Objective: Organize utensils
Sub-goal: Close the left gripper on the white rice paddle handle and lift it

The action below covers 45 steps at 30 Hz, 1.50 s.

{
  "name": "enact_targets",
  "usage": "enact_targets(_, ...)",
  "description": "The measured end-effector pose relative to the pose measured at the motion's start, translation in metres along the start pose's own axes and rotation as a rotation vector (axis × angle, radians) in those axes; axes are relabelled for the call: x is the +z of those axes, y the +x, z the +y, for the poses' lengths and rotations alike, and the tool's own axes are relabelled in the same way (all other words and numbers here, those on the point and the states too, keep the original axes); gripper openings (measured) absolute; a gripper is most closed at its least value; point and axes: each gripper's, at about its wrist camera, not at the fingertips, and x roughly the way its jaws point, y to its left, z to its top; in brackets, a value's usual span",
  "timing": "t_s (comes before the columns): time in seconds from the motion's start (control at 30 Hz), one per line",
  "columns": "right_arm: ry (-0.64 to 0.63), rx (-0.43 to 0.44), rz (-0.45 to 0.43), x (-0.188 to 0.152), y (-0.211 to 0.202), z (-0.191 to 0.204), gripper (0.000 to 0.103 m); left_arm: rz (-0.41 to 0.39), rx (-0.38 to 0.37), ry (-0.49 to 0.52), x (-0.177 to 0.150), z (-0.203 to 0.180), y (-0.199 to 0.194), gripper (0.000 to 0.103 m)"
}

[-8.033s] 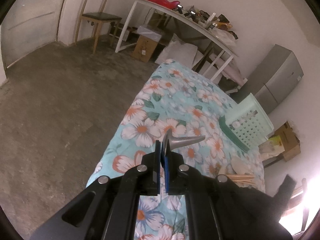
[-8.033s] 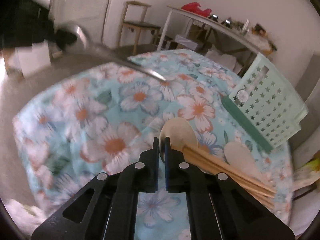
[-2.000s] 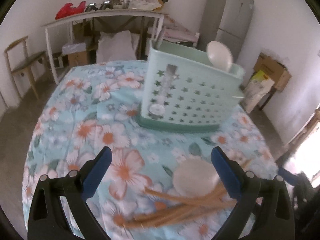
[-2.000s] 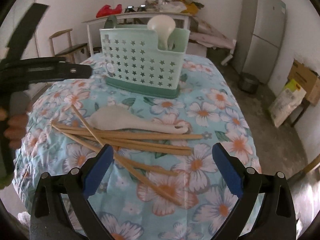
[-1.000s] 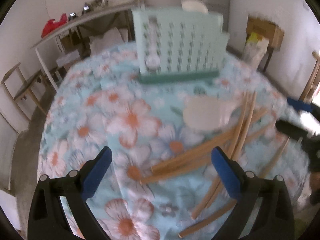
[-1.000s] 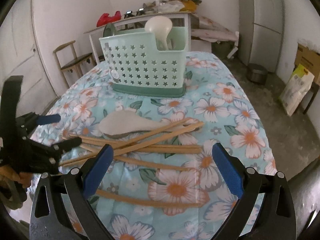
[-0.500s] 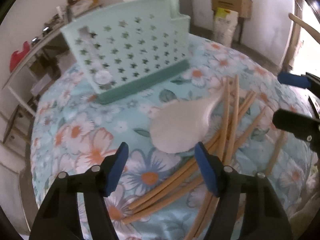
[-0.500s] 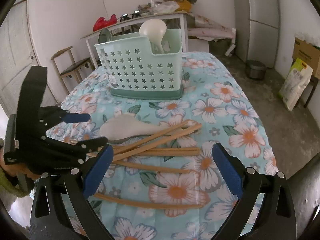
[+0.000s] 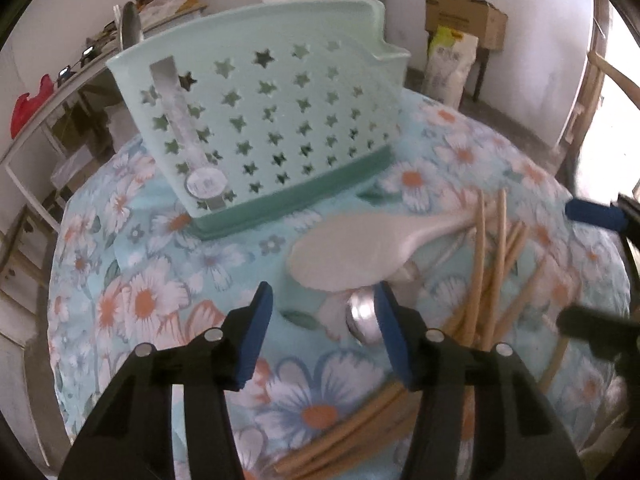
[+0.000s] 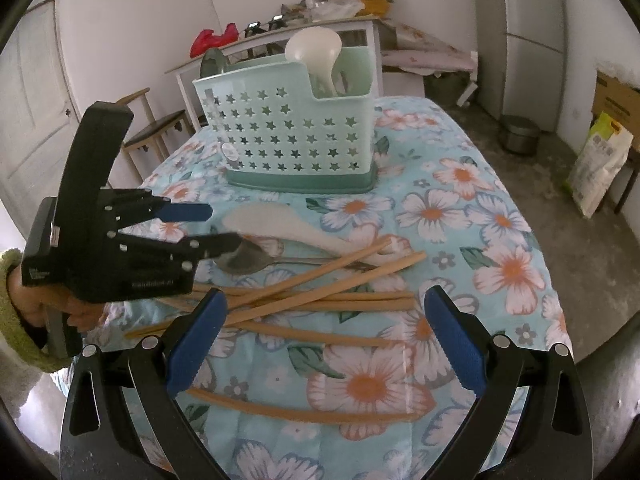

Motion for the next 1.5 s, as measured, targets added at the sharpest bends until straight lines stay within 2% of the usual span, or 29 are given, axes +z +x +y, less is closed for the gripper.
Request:
enact_targets(0.1, 0.016, 0.011, 0.010, 0.000, 0.002, -0.002, 0.095, -0.008, 0.004, -0.038, 0.008, 0.004, 0.005, 0.051)
enact_targets(0.27, 0.018, 0.018, 0.013, 0.000, 0.003, -0.002, 0.095, -0.011, -0.040, -0.156, 0.014, 0.017, 0.010, 0.049)
enact_targets(0.47, 0.024, 0.023, 0.017, -0.001, 0.003, -0.004, 0.095, -0.076, 0.003, -0.104, 0.023, 0.012, 0.006, 0.049)
enact_targets(0.57, 0.028, 0.025, 0.017, -0.001, 0.003, -0.004, 0.095, -0.093, 0.024, -0.040, 0.029, 0.005, 0.007, 0.049)
enact_targets(0.67, 0.029, 0.027, 0.015, 0.000, 0.002, -0.004, 0.095, -0.101, 0.070, 0.066, 0.032, -0.007, 0.009, 0.049)
enact_targets(0.83, 0.031, 0.030, 0.016, 0.000, 0.002, -0.004, 0.095, -0.118, 0.143, 0.292, 0.034, -0.034, 0.012, 0.043)
enact_targets(0.97, 0.030, 0.030, 0.013, 0.000, 0.002, -0.004, 0.095, -0.108, 0.194, 0.480, 0.031, -0.056, 0.021, 0.027)
enact_targets(1.03, 0.027, 0.028, 0.011, 0.001, 0.002, -0.003, 0.095, -0.115, 0.254, 0.598, 0.025, -0.066, 0.026, 0.019)
enact_targets(1.1, 0.025, 0.024, 0.009, 0.001, 0.001, -0.003, 0.095, -0.123, 0.298, 0.671, 0.021, -0.072, 0.027, 0.012)
enact_targets(1.2, 0.022, 0.016, 0.001, 0.002, 0.000, -0.004, 0.095, -0.135, 0.317, 0.722, 0.017, -0.074, 0.021, 0.003)
enact_targets(1.37, 0.026, 0.014, 0.000, 0.003, 0.000, -0.005, 0.095, -0.145, 0.291, 0.742, 0.011, -0.071, -0.008, 0.002)
enact_targets(1.5, 0.025, 0.020, 0.002, 0.002, 0.000, -0.004, 0.095, -0.104, 0.291, 0.757, -0.010, -0.065, -0.023, 0.002)
